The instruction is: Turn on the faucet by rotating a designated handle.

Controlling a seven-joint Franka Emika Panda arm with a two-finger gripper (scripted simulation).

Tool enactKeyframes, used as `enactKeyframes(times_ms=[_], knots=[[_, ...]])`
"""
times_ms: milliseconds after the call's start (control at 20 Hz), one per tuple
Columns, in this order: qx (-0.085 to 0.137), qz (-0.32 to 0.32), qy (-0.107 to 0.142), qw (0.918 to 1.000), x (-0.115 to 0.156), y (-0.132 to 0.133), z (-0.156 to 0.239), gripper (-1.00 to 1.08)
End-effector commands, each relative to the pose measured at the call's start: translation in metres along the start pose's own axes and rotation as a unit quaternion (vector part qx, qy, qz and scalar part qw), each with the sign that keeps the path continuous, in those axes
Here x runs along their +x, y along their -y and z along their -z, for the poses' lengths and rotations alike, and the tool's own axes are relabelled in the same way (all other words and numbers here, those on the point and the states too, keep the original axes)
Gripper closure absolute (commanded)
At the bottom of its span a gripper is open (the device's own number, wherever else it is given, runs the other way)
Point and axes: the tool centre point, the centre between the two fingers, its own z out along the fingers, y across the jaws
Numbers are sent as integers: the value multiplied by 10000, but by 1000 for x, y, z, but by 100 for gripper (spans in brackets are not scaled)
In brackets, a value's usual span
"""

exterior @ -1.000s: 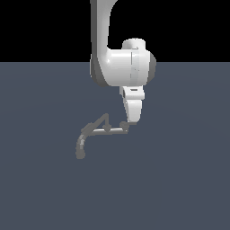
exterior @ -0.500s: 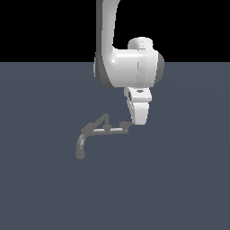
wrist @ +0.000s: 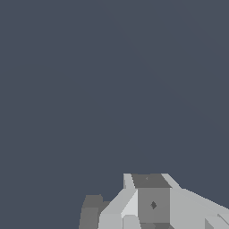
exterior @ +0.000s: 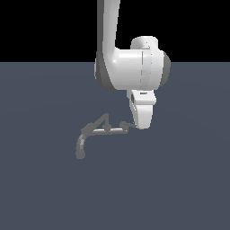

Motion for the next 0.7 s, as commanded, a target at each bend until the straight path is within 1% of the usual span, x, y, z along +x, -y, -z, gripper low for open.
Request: enactKeyframes(times_ms=[0, 100, 150, 650], knots=[[-91, 35, 20, 10000, -5, -16, 0, 108], [-92, 33, 19, 9999, -5, -20, 0, 108], [-26, -20, -2, 10000, 2, -11, 0, 108], [-88, 28, 17, 10000, -31, -41, 1, 108]])
